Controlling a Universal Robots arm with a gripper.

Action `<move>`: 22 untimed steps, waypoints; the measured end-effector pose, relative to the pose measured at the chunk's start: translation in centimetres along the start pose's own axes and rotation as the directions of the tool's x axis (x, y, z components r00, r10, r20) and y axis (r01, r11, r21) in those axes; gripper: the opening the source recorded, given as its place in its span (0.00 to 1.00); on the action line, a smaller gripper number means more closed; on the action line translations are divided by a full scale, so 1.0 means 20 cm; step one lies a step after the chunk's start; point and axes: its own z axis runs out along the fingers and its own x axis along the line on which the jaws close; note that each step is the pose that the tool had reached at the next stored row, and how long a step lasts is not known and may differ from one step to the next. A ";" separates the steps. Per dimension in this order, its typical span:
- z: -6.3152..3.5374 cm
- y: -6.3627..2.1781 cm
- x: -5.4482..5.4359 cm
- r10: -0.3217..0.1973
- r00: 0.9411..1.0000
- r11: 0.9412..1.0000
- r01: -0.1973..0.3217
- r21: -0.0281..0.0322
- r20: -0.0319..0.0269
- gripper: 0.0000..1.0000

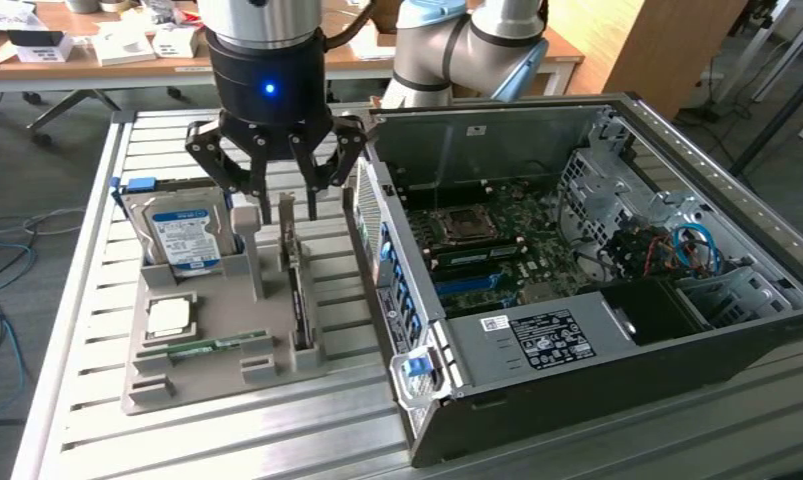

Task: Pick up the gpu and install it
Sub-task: 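Pick up the gpu and move the gpu toward the slot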

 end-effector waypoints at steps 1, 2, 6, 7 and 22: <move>0.009 0.000 0.00 0.000 1.000 1.000 0.000 0.000 0.000 0.47; 0.018 -0.001 0.00 0.000 1.000 1.000 0.000 0.000 0.000 0.47; 0.054 -0.003 0.00 0.000 1.000 1.000 0.000 0.000 0.000 0.47; 0.063 -0.003 0.00 0.000 1.000 1.000 0.000 0.000 0.000 0.47; 0.200 -0.009 0.00 0.000 1.000 1.000 0.000 0.000 -0.002 0.47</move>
